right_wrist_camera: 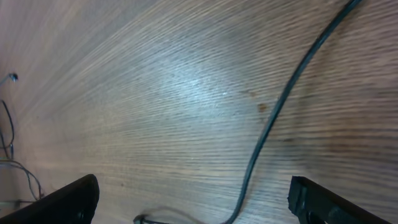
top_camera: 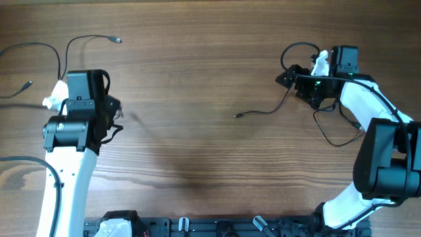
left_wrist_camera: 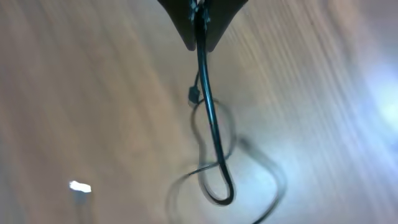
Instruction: Untangle cables
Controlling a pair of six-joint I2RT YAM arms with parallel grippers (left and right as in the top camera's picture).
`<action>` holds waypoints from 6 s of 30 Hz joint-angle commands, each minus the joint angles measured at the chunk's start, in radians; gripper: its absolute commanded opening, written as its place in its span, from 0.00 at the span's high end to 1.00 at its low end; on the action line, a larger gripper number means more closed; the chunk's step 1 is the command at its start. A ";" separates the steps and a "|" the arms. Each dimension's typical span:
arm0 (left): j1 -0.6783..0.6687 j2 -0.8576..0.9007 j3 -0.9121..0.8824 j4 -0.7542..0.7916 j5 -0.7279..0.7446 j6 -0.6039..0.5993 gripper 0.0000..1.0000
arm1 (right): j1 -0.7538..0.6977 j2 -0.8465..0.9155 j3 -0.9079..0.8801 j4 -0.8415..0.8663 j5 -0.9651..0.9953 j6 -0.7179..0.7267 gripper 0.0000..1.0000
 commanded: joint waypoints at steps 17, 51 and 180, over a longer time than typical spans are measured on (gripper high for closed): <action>0.089 0.141 -0.016 0.863 0.785 -0.111 0.96 | 0.043 -0.023 0.001 -0.003 0.089 -0.017 0.00; -0.241 0.439 0.017 0.634 -0.276 -0.251 0.50 | 0.043 -0.022 -0.001 -0.015 0.142 0.007 0.00; 0.960 0.443 0.436 0.211 0.767 0.220 0.00 | 0.043 -0.021 -0.002 -0.031 0.141 0.009 0.00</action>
